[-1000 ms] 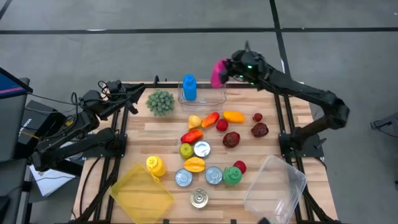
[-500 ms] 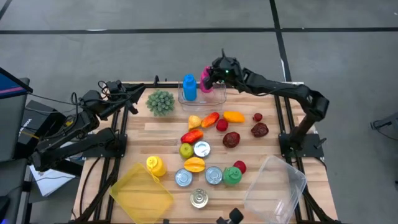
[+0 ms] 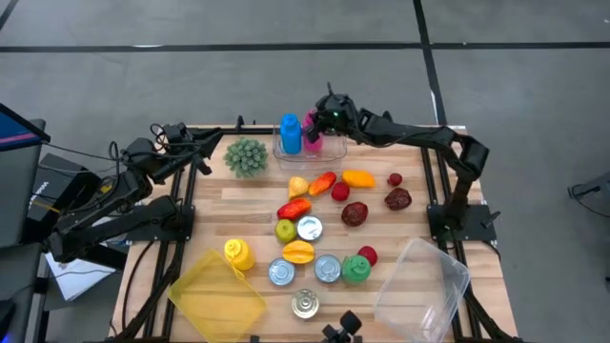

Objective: Pick & Place Food Item
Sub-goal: Put the pink water bottle into the transparent bin, then put the green water bottle into the transparent bin

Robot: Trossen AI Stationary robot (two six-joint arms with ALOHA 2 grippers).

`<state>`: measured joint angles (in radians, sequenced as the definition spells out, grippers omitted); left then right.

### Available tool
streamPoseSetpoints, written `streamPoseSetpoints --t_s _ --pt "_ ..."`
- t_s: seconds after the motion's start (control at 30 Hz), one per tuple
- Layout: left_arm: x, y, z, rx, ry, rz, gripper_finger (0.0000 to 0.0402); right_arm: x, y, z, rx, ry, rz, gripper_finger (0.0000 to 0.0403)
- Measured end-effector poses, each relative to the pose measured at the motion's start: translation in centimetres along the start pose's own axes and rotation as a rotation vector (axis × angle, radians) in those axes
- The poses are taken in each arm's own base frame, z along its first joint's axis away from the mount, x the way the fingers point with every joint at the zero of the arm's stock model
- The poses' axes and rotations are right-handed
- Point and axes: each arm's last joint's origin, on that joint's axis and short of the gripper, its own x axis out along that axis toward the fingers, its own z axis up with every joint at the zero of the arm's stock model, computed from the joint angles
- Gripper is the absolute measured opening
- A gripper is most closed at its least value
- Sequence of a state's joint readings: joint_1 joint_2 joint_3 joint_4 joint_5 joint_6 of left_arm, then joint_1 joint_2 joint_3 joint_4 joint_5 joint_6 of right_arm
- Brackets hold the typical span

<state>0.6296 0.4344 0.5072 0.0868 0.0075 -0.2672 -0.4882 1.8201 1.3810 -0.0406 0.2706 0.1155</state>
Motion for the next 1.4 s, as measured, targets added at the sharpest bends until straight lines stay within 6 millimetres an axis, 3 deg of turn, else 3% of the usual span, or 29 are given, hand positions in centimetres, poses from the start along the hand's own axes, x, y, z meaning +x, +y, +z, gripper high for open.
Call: streamPoseSetpoints --t_s 0.77,1.13,1.23,1.4 --pt "0.0 0.0 0.0 0.0 0.001 0.0 0.0076 0.2 -0.7 0.0 0.013 0.013 0.019 0.0081" --pt "0.0 0.0 0.0 0.0 0.001 0.0 0.0076 0.1 -0.8 0.1 -0.014 0.011 0.041 0.0175" --pt "0.0 0.0 0.0 0.0 0.001 0.0 0.0076 -1.6 -1.1 1.3 -0.055 -0.016 0.045 0.0207" --pt "0.0 0.0 0.0 0.0 0.001 0.0 0.0076 -7.3 -2.1 4.1 -0.074 -0.054 0.067 0.0254"
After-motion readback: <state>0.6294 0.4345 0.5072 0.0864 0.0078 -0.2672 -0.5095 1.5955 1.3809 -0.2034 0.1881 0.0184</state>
